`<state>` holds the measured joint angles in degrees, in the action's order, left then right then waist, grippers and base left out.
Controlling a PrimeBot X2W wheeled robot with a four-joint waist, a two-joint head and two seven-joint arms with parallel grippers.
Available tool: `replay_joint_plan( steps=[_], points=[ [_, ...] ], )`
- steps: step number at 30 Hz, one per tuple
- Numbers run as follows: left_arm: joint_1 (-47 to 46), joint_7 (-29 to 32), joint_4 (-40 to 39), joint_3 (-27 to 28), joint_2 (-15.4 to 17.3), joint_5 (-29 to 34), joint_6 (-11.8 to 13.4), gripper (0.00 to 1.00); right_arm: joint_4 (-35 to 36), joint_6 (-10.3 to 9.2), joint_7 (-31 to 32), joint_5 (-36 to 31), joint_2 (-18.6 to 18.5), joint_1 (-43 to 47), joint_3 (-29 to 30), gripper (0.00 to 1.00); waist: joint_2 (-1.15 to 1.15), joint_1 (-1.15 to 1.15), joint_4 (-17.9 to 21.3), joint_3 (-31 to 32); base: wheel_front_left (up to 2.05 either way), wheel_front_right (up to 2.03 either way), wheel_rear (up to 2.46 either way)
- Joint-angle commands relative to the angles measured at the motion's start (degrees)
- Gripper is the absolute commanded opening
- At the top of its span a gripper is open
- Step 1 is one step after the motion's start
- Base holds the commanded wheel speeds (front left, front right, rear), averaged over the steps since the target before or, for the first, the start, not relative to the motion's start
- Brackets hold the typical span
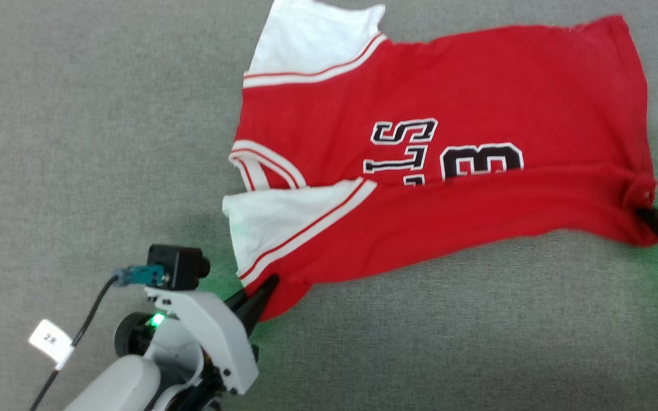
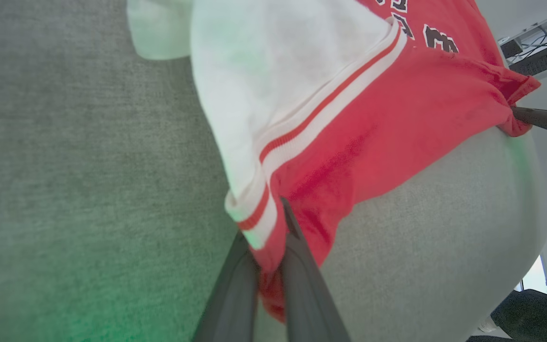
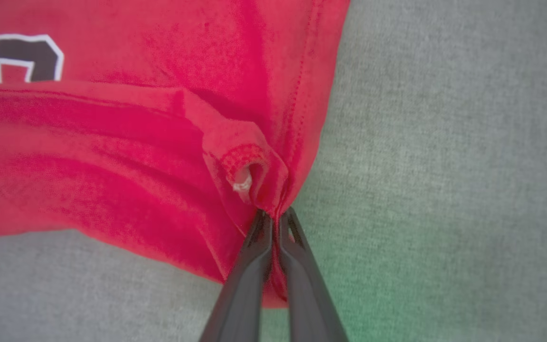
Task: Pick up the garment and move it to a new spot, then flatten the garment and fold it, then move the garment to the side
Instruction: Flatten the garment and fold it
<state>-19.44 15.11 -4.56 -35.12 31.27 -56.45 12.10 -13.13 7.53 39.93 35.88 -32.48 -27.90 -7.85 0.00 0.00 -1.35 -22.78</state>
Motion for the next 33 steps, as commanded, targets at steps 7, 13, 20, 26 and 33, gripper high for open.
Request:
replay_joint_plan(
  steps=[7,13,20,26,33],
  points=[
    [4.9,0.8,-4.1,0.8,4.1,-1.1,0.4,0.0,6.4,-0.09,3.5,1.6,-1.4,9.8,1.6,0.0,0.0,0.0,1.0,2.3,0.0,0.0,0.0],
    [7.8,1.5,-8.2,0.9,6.0,-1.6,2.0,0.0,12.3,-0.09,5.5,2.2,-0.5,16.8,4.7,0.0,0.0,0.0,1.4,2.3,0.0,0.0,0.0],
    [8.8,0.7,-10.8,1.8,6.9,-0.9,3.7,1.0,16.3,-0.09,3.1,0.7,2.0,19.6,7.4,1.0,0.0,0.0,1.7,3.1,0.0,0.0,0.0],
    [8.4,-2.6,-14.5,6.5,9.2,-0.5,4.9,1.0,20.1,-0.09,0.0,-0.2,4.6,21.6,12.2,1.0,0.0,0.0,1.6,4.1,0.0,0.0,0.0],
    [0.7,-2.2,-12.8,10.8,12.4,0.3,3.0,1.0,24.7,-0.09,-3.9,-2.2,8.3,20.5,15.2,1.0,0.0,0.0,3.9,4.5,0.0,0.0,0.0]
  ],
)
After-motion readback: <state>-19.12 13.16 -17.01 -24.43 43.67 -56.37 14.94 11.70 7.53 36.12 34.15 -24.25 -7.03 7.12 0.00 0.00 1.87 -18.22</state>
